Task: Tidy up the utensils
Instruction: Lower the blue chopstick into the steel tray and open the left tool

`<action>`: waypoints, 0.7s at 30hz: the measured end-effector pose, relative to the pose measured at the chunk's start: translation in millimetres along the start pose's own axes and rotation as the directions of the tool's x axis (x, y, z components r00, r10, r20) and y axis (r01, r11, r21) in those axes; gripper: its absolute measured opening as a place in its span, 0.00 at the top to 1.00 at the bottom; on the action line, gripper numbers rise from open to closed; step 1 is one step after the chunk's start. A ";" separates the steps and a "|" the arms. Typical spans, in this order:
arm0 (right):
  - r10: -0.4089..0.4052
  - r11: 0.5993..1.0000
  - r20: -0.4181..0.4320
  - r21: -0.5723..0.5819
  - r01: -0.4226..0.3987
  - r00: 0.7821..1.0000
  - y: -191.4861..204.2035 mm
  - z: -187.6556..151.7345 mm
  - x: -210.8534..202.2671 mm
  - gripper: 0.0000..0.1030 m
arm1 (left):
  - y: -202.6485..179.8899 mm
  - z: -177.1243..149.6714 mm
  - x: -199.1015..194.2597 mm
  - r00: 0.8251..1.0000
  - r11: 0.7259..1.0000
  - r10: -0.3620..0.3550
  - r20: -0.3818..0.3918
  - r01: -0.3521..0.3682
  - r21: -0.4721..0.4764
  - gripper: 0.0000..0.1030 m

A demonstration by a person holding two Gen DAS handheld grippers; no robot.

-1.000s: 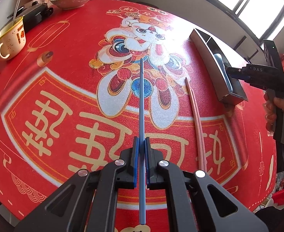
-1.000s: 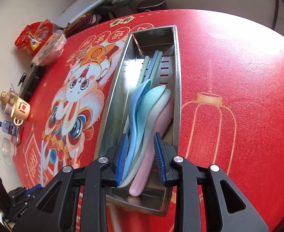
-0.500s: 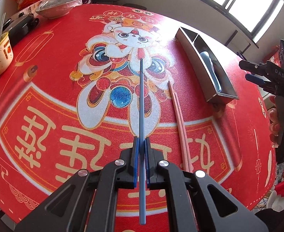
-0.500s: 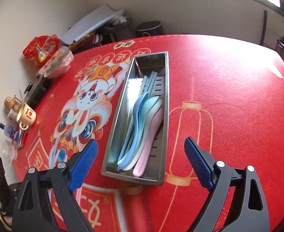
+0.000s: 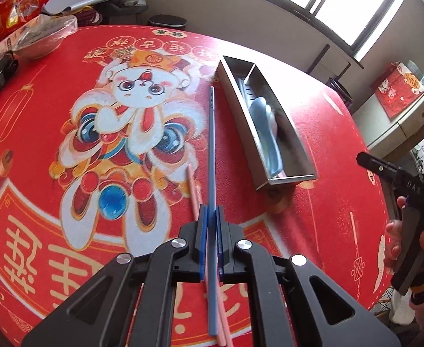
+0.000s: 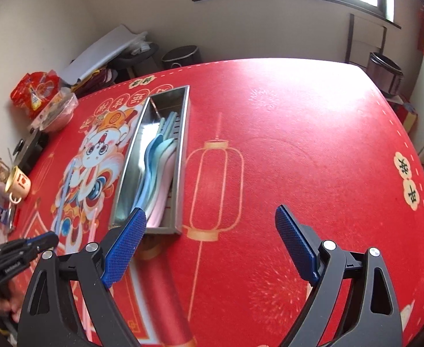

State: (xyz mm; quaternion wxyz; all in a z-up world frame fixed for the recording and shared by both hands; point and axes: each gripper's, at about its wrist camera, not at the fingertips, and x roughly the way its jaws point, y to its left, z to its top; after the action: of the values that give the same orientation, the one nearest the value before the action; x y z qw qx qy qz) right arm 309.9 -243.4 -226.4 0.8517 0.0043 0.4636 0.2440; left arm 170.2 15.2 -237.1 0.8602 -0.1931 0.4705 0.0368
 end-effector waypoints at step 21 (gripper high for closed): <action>-0.069 0.980 -0.032 0.186 0.074 0.997 -83.6 -46.2 -8.6 0.14 | -62.4 118.2 101.4 0.999 0.994 -0.020 -0.050 0.014 -0.108 0.95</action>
State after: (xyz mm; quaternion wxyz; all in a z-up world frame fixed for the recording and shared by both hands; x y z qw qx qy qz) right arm 303.9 -330.8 -265.5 0.8498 0.0645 0.4953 0.1685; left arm 335.7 -11.1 -244.9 0.8365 -0.2442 0.4881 0.0498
